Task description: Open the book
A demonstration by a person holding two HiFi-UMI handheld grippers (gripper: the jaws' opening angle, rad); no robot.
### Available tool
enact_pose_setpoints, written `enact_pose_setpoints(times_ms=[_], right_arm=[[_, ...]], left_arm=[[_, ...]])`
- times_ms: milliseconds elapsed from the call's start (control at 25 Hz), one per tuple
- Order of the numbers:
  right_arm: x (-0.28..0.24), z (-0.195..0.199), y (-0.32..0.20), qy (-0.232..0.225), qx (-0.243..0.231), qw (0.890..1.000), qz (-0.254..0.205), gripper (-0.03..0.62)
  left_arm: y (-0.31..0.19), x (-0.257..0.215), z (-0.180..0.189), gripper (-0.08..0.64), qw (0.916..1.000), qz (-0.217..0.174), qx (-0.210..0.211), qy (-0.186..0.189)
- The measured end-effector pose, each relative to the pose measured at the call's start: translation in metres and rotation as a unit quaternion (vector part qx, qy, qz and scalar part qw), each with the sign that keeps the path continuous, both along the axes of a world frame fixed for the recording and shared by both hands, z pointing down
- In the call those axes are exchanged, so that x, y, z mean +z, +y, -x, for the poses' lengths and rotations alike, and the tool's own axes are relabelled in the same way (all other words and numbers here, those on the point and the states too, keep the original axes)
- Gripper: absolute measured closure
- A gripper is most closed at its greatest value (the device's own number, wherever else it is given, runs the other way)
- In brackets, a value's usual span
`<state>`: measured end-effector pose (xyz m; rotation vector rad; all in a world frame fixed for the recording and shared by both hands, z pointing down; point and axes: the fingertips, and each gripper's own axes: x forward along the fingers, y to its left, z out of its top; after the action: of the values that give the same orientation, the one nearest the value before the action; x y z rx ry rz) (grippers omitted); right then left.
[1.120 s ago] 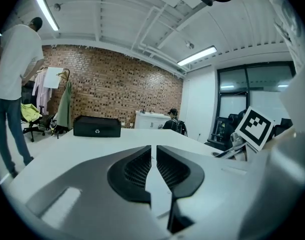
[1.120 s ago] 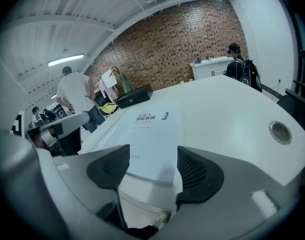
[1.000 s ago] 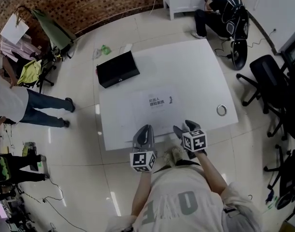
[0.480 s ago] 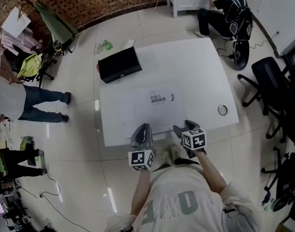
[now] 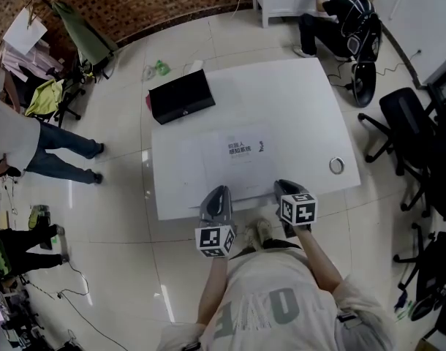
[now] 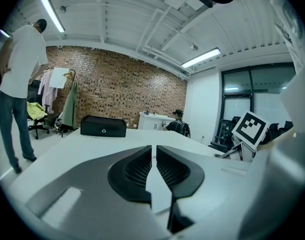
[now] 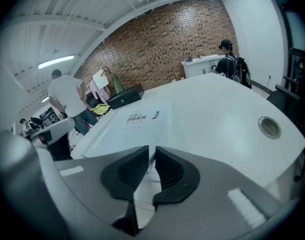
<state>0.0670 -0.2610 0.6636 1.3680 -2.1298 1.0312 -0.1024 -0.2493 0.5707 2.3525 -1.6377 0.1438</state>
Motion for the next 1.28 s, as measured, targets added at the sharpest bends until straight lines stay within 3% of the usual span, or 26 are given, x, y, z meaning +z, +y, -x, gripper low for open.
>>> enact_pose_setpoints(times_ms=[120,560,920,1080,1200,1280], right_arm=[[0.002,-0.003,0.0,0.023,0.004,1.0,0.0,0.56],[0.0,-0.001,0.001,0.079,-0.007,0.997,-0.012,0.558],[-0.015,0.004,0.0,0.07,-0.022,0.997,-0.03,0.58],[-0.032,0.006,-0.001,0.05,-0.018,0.997,-0.049,0.584],[-0.054,0.016,-0.005,0.029,-0.022,0.997,-0.071,0.586],[-0.07,0.028,-0.007,0.015,-0.031,0.996,-0.085,0.588]], left_arm=[[0.0,0.0,0.002,0.523,1.0,-0.001,-0.002,0.001],[0.005,0.001,0.008,0.523,1.0,-0.001,-0.006,0.005],[0.005,0.003,0.009,0.523,0.9999,0.0,-0.006,0.008],[0.005,0.005,-0.011,0.52,0.9995,0.003,0.031,0.004],[0.003,0.011,-0.042,0.417,0.9955,0.019,0.093,-0.005],[0.004,0.016,-0.061,0.359,0.9905,0.019,0.132,-0.033]])
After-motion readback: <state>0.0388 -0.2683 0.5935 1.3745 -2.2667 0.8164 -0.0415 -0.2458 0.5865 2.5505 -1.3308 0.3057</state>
